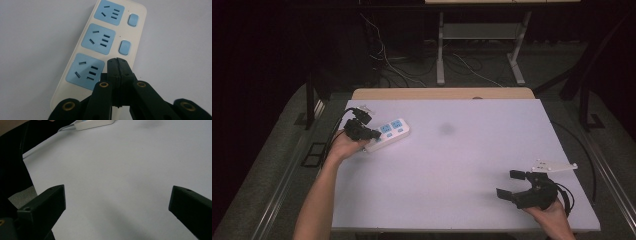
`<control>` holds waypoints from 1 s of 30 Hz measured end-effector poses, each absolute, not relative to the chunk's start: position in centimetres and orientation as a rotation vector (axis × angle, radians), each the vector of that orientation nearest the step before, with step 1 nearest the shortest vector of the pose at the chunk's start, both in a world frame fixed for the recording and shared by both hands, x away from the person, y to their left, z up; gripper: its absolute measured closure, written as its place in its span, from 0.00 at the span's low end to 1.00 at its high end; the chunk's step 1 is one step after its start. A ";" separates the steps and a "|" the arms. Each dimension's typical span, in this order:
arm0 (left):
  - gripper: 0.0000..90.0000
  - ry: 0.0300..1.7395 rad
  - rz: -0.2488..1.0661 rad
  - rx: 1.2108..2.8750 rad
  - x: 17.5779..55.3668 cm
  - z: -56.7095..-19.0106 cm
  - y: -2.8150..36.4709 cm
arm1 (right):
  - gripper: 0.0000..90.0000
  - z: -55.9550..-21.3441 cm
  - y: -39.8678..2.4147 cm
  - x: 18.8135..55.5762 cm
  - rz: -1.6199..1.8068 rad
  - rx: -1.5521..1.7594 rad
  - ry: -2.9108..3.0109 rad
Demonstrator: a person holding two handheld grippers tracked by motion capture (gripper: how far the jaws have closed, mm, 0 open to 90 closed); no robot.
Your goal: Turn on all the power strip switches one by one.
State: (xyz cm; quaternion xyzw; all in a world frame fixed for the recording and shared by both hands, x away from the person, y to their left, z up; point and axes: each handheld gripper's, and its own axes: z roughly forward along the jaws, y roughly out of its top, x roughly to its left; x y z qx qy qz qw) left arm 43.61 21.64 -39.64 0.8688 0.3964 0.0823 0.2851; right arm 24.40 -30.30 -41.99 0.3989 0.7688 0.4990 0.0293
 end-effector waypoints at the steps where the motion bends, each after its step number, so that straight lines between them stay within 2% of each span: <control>1: 0.99 1.060 0.212 2.328 43.7 -39.7 21.7 | 0.01 -42.0 -30.3 24.4 1.538 1.231 2.370; 30: 1.00 1.052 0.246 2.349 43.3 -40.2 21.2 | 0.01 -41.9 -30.3 24.3 1.551 1.221 2.359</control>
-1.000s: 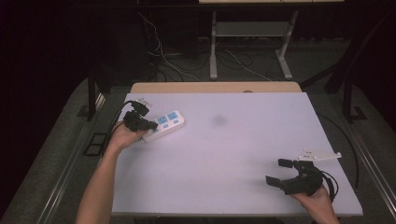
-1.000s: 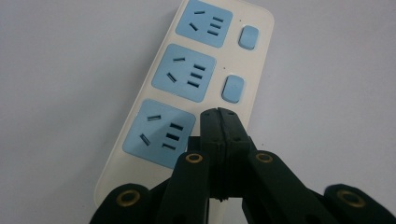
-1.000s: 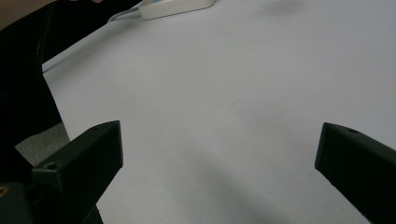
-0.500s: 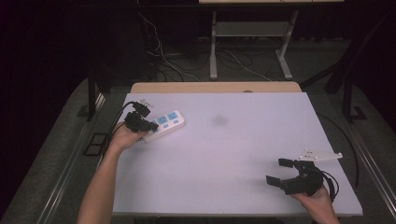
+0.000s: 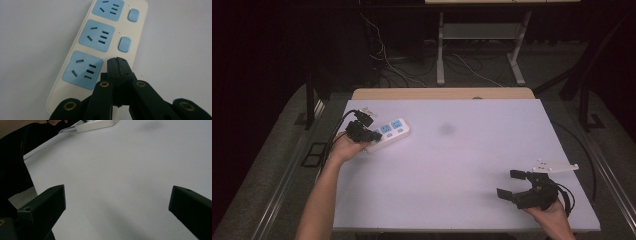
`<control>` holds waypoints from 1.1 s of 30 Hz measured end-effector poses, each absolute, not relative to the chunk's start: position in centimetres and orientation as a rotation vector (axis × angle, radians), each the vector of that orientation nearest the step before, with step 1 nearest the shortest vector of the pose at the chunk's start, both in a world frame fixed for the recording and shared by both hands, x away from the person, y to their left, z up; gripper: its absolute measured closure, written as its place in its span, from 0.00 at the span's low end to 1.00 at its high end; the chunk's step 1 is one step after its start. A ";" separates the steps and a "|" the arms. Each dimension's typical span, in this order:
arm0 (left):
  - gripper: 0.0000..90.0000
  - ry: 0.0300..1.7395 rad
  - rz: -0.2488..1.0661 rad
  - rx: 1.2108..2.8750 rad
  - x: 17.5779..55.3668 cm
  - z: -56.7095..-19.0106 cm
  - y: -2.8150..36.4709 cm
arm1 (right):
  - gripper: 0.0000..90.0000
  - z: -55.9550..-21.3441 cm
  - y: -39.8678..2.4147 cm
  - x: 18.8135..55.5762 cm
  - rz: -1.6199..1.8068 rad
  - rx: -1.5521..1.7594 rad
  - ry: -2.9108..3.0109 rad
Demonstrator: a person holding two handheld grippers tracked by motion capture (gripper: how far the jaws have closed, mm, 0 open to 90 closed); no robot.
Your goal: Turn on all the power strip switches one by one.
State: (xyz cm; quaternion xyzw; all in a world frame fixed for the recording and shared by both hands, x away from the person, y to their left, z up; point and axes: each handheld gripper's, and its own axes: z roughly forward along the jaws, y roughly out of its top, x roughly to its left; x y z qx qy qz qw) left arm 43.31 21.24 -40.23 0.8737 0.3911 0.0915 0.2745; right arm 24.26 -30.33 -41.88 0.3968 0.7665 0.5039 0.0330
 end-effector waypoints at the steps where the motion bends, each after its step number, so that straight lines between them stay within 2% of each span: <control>1: 1.00 1.063 0.238 2.338 43.3 -40.3 21.3 | 0.01 -41.9 -30.3 24.2 1.551 1.219 2.359; 33: 1.00 1.099 0.244 2.312 43.5 -40.2 20.9 | 0.01 -41.9 -30.3 24.3 1.552 1.217 2.354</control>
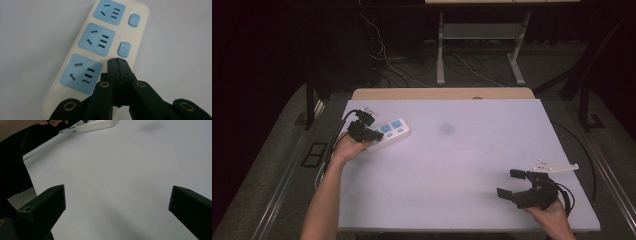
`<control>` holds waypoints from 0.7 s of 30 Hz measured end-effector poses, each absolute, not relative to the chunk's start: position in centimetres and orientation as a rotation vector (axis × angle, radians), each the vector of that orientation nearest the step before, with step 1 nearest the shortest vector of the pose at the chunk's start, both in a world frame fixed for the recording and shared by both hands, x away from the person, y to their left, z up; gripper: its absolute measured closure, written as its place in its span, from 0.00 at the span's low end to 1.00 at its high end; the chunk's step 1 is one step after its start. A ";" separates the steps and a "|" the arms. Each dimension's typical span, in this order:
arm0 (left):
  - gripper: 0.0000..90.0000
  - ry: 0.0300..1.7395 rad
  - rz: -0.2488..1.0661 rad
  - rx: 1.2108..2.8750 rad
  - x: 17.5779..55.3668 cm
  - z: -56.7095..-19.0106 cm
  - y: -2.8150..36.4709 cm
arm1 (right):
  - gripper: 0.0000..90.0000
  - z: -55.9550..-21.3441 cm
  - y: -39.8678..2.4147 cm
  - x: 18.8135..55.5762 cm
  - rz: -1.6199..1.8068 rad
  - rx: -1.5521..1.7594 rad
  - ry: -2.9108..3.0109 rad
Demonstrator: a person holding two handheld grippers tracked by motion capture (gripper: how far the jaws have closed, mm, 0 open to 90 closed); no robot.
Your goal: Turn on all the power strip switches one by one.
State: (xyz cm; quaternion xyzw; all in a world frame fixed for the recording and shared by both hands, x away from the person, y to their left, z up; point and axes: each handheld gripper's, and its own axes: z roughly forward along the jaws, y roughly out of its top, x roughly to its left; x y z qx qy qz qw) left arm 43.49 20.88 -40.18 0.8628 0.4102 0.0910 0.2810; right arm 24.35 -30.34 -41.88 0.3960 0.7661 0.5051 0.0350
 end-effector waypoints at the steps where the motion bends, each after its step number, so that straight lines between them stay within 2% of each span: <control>1: 1.00 1.099 0.243 2.311 43.5 -40.1 21.0 | 0.01 -41.9 -30.4 24.4 1.553 1.216 2.354; 8: 1.00 1.083 0.236 2.284 43.5 -39.1 21.1 | 0.01 -41.9 -30.4 24.4 1.553 1.217 2.353; 21: 1.00 1.002 0.241 2.332 44.2 -37.8 19.4 | 0.01 -41.9 -30.4 24.4 1.557 1.215 2.352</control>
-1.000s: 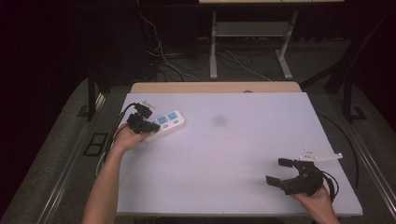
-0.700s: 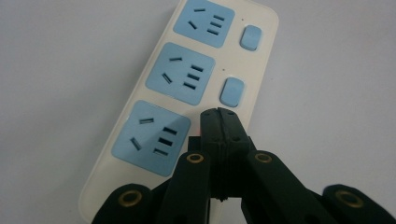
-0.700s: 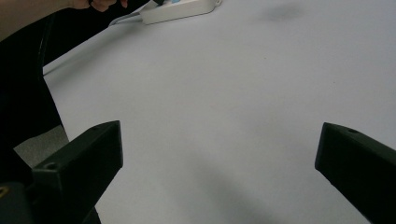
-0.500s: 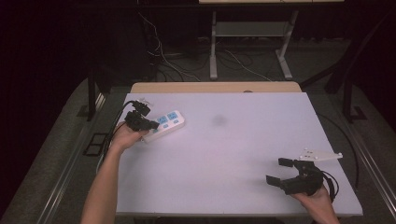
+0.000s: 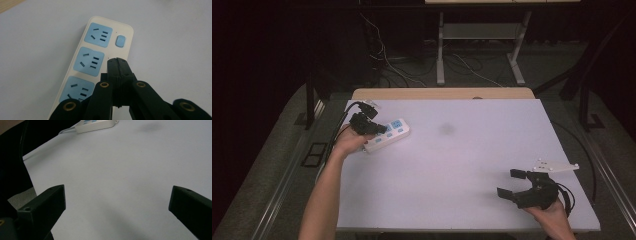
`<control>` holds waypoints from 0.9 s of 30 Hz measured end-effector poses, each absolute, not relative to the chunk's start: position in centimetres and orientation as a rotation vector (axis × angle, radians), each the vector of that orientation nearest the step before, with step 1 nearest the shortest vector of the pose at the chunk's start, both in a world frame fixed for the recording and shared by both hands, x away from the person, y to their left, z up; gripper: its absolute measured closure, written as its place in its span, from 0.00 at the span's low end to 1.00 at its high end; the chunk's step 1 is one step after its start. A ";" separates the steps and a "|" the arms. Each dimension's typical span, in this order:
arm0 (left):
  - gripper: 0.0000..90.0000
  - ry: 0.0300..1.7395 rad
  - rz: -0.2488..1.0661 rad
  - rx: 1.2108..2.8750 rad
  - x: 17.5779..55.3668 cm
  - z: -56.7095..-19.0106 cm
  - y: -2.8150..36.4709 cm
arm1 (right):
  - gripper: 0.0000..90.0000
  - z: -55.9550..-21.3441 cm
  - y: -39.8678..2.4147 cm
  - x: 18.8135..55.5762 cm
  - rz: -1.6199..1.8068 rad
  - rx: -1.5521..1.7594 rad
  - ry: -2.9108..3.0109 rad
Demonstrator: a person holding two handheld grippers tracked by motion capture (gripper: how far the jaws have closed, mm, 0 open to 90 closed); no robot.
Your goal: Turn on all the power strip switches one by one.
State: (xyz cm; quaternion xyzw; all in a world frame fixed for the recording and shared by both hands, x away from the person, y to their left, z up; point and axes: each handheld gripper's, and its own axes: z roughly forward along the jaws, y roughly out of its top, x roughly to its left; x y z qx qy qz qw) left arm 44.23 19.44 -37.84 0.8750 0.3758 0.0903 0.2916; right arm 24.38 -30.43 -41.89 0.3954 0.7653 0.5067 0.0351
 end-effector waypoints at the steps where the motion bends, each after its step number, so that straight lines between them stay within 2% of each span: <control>1: 1.00 0.998 0.239 2.335 44.3 -37.9 19.3 | 0.01 -41.9 -30.4 24.4 1.557 1.215 2.353; 27: 1.00 1.020 0.240 2.329 45.3 -39.7 18.7 | 0.01 -41.9 -30.5 24.4 1.563 1.199 2.353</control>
